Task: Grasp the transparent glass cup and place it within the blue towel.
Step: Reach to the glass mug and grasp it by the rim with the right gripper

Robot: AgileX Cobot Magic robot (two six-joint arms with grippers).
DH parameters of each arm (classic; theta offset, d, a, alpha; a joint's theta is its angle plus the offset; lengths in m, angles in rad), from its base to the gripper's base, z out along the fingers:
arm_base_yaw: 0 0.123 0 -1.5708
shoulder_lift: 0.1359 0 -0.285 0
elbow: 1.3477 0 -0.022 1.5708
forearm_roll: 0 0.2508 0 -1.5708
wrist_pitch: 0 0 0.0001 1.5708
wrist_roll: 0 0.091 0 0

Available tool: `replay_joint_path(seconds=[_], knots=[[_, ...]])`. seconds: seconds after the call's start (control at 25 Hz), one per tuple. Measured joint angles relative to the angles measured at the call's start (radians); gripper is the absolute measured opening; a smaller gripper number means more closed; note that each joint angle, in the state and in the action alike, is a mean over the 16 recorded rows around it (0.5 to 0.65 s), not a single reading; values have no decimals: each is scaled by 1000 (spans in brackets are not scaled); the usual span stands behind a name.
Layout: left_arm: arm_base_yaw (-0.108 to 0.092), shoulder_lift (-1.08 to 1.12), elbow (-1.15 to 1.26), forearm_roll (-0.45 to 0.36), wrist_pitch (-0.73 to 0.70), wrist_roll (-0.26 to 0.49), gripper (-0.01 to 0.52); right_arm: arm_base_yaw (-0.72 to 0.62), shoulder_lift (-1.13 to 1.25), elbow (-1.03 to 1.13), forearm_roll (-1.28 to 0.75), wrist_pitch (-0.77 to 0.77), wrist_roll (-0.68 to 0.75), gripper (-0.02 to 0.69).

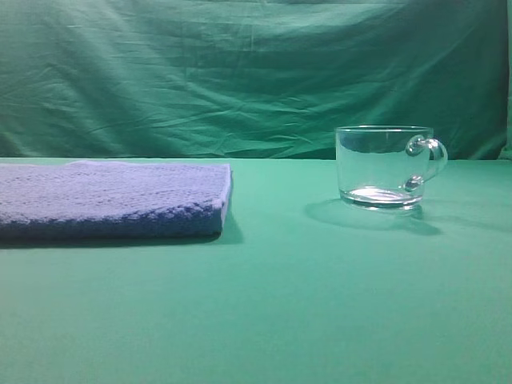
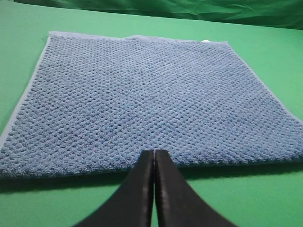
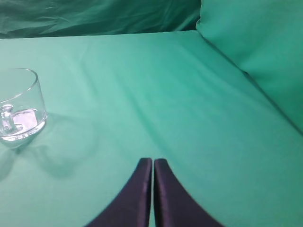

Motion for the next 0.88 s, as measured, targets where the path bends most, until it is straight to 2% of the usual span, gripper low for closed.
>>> replay_joint_path(seconds=[0.36,0.72,0.88], knots=[[0,0,0,0,0,0,0,15,113,-131,84,-71,10,0],[0,0,0,0,0,0,0,31,486,-386,105,162,-52,0],[0,0,0,0,0,0,0,31,686,-505,142,277,-126,0]])
